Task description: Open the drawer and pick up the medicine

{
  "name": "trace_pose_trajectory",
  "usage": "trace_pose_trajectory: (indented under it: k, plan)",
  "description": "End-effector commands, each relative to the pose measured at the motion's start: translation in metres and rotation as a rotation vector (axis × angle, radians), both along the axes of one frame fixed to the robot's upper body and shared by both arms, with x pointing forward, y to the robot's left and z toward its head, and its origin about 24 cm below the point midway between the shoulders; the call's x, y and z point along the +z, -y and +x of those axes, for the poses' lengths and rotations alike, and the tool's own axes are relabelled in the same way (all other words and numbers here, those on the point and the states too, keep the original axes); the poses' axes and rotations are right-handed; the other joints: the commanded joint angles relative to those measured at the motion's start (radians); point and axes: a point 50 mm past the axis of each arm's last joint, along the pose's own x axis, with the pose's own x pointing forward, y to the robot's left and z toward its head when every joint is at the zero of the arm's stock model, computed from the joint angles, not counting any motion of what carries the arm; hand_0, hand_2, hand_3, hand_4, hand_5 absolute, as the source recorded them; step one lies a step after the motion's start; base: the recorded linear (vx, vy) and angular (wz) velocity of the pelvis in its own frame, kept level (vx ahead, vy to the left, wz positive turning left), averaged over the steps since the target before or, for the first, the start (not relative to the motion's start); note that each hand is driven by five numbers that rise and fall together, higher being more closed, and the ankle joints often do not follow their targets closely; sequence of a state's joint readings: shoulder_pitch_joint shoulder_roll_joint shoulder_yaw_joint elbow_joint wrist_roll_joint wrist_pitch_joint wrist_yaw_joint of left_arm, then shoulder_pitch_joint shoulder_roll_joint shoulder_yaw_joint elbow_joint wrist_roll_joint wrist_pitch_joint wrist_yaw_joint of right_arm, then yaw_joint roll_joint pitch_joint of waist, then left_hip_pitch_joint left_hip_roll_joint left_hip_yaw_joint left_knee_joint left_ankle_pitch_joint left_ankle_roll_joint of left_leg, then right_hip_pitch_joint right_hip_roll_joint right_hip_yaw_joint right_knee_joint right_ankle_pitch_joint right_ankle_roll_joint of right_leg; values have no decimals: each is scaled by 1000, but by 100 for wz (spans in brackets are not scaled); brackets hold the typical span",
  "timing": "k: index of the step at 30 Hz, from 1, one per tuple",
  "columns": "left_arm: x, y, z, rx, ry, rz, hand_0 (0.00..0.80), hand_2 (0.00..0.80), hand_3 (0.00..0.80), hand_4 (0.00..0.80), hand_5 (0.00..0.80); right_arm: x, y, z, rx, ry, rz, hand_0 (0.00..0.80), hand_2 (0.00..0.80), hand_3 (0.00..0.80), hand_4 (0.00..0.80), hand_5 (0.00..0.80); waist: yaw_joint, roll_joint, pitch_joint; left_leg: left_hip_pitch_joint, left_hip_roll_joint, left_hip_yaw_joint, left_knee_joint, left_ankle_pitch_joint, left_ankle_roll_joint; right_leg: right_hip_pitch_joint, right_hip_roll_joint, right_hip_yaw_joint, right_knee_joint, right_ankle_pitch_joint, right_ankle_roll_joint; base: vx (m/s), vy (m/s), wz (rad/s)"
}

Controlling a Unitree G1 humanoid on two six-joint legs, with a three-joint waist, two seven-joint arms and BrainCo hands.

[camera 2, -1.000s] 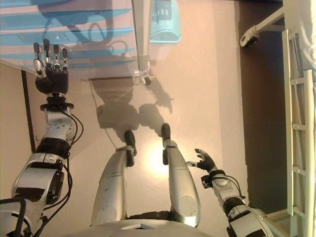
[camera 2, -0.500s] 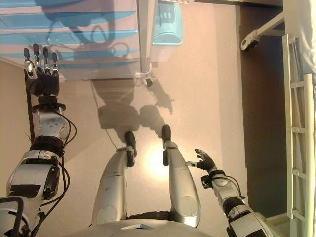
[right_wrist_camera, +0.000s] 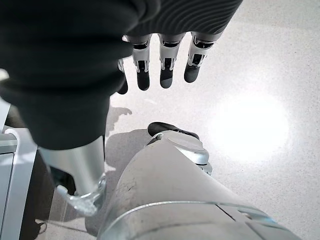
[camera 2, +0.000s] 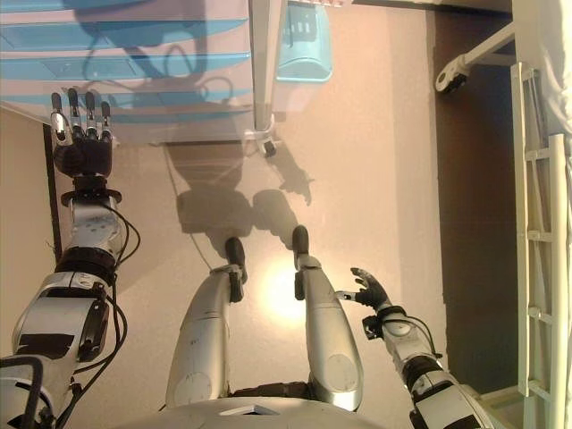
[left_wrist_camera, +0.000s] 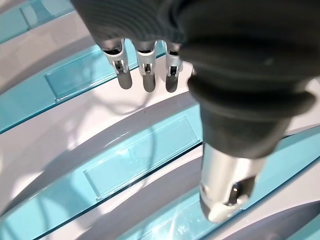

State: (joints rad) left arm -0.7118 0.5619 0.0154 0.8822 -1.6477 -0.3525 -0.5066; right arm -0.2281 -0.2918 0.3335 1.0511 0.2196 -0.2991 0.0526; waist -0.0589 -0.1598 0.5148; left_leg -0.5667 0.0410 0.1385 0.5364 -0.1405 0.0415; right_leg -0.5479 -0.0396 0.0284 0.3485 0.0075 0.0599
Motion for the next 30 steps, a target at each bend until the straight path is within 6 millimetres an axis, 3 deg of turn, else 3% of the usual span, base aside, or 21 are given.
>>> trace_pose_trajectory:
  k: [1, 6, 13, 21, 26, 27, 28, 30]
  plan:
    - [13, -5, 0, 20, 42, 67, 0, 0, 0, 0, 0, -5, 1, -13, -1, -22, 5, 0, 0, 0, 0, 0, 11, 3, -7, 15, -63, 16, 5, -85, 12, 38, 11, -54, -49, 20, 5, 0, 0, 0]
    - [33, -7, 3, 23, 66, 110, 0, 0, 0, 0, 0, -4, 4, -13, 8, -22, -3, 0, 0, 0, 0, 0, 8, 3, -9, 15, -61, 18, 8, -87, 12, 39, 10, -54, -49, 19, 5, 0, 0, 0]
    - [80, -4, 9, 13, 141, 212, 0, 0, 0, 0, 0, -4, 6, -14, 28, -24, -17, 0, 0, 0, 0, 0, 0, 3, -11, 12, -57, 22, 11, -89, 13, 37, 9, -52, -49, 21, 7, 0, 0, 0]
    - [132, 15, 12, -66, 297, 256, 0, 0, 0, 0, 0, -4, 7, -16, 46, -22, -24, 0, 0, 0, 0, 0, -7, 0, -9, 16, -58, 19, 9, -90, 13, 42, 8, -49, -56, 25, 5, 1, -1, 0]
    - [165, 40, 3, -229, 554, 262, 0, 0, 0, 0, 0, -5, 8, -19, 52, -21, -26, 0, 0, 0, 0, 0, -7, -3, -6, 27, -64, 11, -3, -91, 14, 52, 8, -45, -68, 29, 4, 2, -3, 1]
    - [169, 47, 1, -259, 600, 267, 85, 85, 85, 85, 85, -5, 8, -19, 52, -21, -26, 0, 0, 0, 0, 0, -6, -2, -6, 28, -65, 10, -6, -90, 13, 53, 7, -45, -70, 29, 3, 5, -17, 3]
    - [173, 56, -2, -304, 655, 274, 402, 402, 402, 402, 402, -5, 8, -19, 51, -21, -26, 0, 0, 0, 0, 0, -2, -2, -6, 30, -67, 7, -11, -88, 13, 55, 7, -46, -72, 29, 2, -2, -17, 3]
    - [175, 70, -5, -380, 720, 279, 508, 508, 508, 508, 508, -5, 7, -18, 52, -21, -26, 0, 0, 0, 0, 0, 3, 1, -7, 37, -71, 3, -24, -83, 13, 59, 7, -48, -73, 26, 1, -7, -21, 7]
